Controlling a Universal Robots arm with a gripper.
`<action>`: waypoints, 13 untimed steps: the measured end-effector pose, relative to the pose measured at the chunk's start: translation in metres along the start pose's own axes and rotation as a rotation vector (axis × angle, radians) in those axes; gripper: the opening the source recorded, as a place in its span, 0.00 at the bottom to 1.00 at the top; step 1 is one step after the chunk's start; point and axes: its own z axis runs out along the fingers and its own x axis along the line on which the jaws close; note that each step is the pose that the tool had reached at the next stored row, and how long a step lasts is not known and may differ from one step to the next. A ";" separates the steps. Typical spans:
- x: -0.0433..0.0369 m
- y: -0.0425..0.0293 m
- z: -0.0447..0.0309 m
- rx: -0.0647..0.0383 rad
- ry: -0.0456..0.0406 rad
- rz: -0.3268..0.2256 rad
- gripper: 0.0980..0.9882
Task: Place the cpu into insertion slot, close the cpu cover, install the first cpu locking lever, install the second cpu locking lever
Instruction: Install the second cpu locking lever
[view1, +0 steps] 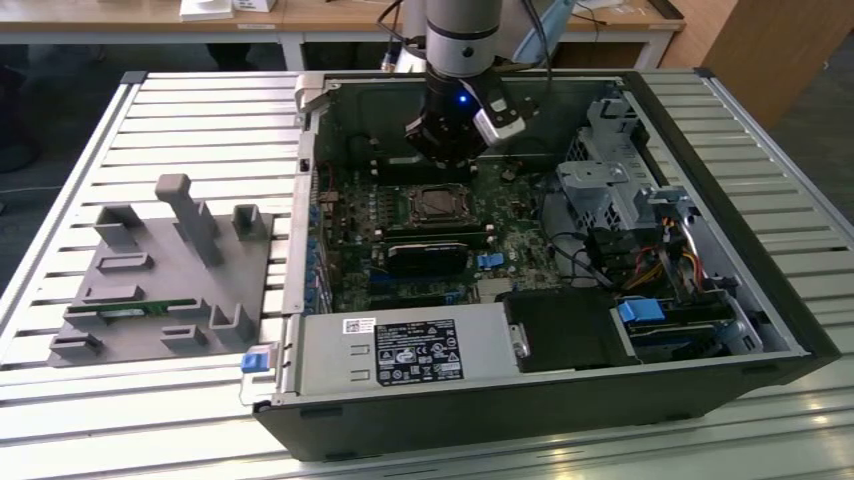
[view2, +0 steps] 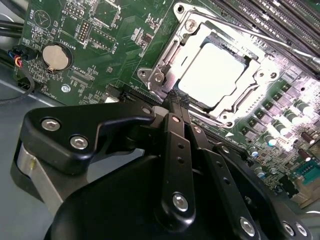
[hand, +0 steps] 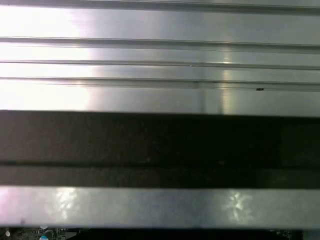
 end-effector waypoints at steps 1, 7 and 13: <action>0.0000 -0.0004 0.0000 0.000 0.0000 0.000 0.02; -0.0001 -0.0037 0.0000 0.000 0.0000 0.000 0.02; -0.0001 -0.0096 0.0000 0.000 0.0000 0.000 0.02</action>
